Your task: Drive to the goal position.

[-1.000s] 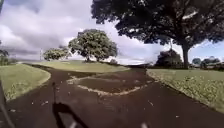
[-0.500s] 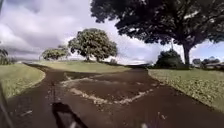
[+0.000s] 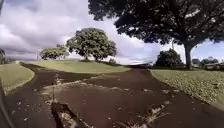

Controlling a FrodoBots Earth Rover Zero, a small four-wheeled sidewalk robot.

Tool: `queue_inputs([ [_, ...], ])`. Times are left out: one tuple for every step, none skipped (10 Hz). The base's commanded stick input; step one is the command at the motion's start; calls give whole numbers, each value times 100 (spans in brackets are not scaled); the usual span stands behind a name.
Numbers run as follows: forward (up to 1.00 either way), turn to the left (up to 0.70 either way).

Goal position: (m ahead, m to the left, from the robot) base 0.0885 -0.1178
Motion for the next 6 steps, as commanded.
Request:
queue_inputs([
  [0, 0],
  [0, 0],
  [0, 0],
  [-4, 0],
  [-34, 0],
  [-63, 0],
])
